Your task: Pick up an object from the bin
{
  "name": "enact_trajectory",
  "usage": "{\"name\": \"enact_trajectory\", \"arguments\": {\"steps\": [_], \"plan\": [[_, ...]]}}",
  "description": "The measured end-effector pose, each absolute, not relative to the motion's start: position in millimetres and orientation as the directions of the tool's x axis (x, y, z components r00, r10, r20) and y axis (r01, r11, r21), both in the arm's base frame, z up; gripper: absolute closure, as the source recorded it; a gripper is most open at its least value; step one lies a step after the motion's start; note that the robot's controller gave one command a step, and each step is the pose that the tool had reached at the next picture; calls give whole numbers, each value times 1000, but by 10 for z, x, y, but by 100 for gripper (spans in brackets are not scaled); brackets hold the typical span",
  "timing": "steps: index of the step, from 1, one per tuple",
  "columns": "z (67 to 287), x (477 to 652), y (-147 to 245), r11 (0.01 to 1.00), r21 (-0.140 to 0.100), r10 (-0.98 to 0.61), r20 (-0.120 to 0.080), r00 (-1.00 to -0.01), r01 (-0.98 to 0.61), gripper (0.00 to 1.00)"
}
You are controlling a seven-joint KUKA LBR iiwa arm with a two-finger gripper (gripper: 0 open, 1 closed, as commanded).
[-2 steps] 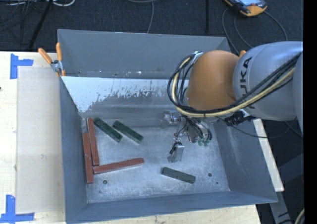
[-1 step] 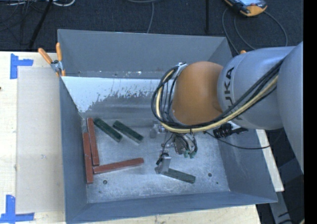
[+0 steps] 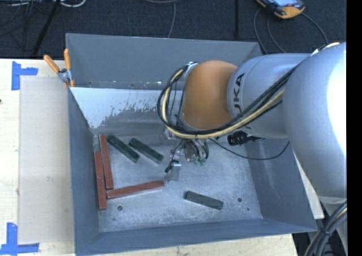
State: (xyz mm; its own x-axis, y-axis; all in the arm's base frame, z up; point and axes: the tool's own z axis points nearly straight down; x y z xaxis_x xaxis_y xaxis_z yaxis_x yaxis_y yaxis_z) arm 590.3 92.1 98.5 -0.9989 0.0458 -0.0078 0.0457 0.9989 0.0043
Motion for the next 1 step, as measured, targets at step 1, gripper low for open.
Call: {"name": "enact_trajectory", "arguments": {"steps": [1], "plan": [[864, 6004, 1066, 997, -2, 78, 7, -997, 78, 0]]}}
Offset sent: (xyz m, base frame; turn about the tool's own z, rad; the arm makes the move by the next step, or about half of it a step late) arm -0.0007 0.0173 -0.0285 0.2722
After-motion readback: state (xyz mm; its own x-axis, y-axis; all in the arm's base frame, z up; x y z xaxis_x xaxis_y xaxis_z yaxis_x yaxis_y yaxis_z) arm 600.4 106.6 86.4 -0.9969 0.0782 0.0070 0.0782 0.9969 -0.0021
